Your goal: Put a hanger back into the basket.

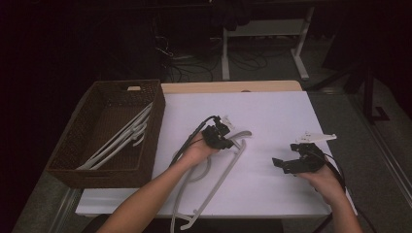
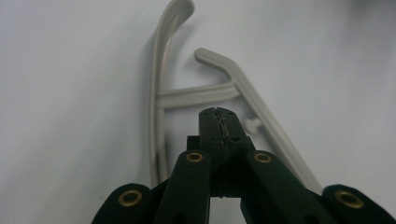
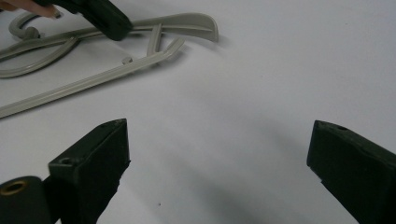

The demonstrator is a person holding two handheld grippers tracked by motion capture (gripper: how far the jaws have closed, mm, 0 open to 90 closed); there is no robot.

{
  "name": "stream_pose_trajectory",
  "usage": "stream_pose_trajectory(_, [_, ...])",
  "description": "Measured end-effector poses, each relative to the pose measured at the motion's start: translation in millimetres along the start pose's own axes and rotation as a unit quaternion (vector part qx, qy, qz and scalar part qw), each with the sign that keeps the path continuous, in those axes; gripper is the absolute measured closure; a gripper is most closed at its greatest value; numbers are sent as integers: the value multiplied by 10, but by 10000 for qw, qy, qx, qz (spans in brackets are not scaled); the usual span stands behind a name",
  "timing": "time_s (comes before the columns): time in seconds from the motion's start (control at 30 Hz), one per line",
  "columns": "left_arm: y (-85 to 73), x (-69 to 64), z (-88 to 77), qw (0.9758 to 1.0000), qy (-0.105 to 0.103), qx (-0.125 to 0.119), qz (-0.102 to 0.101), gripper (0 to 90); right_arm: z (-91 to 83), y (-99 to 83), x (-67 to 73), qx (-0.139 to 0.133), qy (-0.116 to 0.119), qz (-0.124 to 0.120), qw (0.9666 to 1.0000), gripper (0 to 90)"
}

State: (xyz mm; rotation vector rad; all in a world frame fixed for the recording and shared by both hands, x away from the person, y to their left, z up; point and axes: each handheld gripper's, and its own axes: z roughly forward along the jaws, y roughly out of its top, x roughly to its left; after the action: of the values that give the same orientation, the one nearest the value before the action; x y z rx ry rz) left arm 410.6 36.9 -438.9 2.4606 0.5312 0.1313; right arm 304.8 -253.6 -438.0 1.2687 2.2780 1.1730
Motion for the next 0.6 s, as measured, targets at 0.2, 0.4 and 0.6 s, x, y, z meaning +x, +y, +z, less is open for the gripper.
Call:
stream_pose_trajectory(0.2, [45, 95, 101, 9998, 201, 57, -24, 900, -16, 3, -8, -35, 6, 1, 10000, 56])
stream_pose_trajectory(0.4, [47, 162, 109, 9996, 284, 1, -85, 900, -7, 9, -5, -22, 14, -12, 10000, 56])
stream_pose_trajectory(0.6, [67, 312, 117, 9979, 629, 16, -144, 900, 0, 8, 2, -6, 12, -34, 10000, 56])
